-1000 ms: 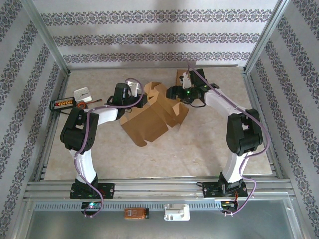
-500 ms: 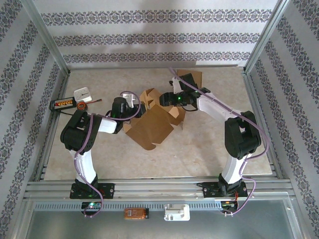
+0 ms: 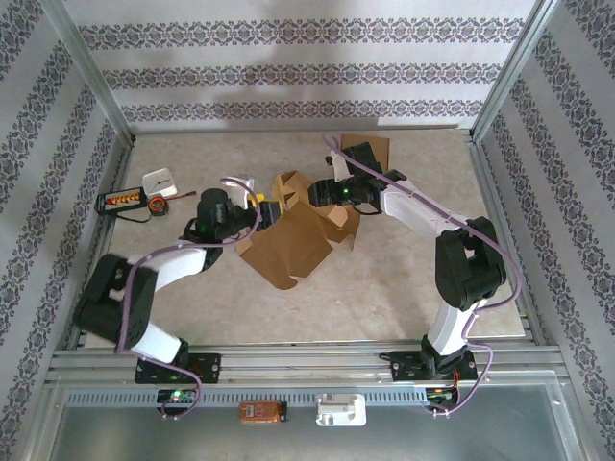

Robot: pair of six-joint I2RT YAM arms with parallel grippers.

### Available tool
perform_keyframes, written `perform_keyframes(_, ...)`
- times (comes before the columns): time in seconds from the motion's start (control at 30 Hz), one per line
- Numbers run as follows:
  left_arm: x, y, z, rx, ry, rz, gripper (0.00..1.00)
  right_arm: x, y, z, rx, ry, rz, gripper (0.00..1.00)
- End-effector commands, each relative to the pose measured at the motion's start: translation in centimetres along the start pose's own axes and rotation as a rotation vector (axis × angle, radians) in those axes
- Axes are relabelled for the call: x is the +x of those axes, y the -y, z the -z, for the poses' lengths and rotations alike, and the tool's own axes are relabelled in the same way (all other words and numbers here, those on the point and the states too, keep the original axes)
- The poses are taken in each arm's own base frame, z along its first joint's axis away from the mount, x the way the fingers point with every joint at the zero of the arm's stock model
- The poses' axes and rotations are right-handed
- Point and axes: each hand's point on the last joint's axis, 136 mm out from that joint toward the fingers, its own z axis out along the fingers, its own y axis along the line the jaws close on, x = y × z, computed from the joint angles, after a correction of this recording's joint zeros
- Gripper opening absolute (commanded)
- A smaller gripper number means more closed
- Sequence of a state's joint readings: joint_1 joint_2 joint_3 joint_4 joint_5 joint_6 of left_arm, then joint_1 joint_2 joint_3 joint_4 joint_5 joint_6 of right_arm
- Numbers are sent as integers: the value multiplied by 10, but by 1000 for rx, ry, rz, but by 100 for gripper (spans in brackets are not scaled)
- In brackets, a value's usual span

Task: Fold the paper box

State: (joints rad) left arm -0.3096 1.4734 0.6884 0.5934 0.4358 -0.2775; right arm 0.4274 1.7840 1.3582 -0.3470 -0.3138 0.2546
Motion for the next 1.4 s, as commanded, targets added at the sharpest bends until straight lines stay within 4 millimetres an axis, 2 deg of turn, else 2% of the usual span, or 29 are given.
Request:
perform_keyframes(0.0,-2,-27,12,-135,-99,-199,73,25,18,-1,64,-84,-5,74)
perform_keyframes(0.17,-19,-70,6,-200,-208,-316,73,25,17,-2,46,-93,-8,75)
perform_keyframes(0.27,-23,-94,-8,-165,-246,-342,74,26,16,-3,23,-102,-23,75)
perform_keyframes(0.37,-17,-109,-26,-114,-309,-359,75,25,15,-2,-2,-116,-38,76)
perform_keyframes(0.43,-11,-110,-39,-48,-354,-385,76,23,12,0,-43,-121,-49,76)
perform_keyframes(0.6,-1,-91,-61,169,-382,-408,75,14,9,0,-96,-113,-70,76)
perform_keyframes(0.7,7,-84,-72,235,-403,-442,70,10,9,-3,-110,-115,-74,76)
perform_keyframes(0.93,26,-54,-82,369,-436,-458,50,6,6,-6,-136,-129,-82,75)
perform_keyframes(1.07,32,-45,-90,392,-445,-478,40,5,5,-7,-142,-134,-81,75)
perform_keyframes(1.23,35,-28,-98,442,-452,-486,39,5,4,-7,-149,-138,-78,75)
perform_keyframes(1.37,45,-10,-97,505,-475,-532,43,5,3,-7,-161,-141,-72,75)
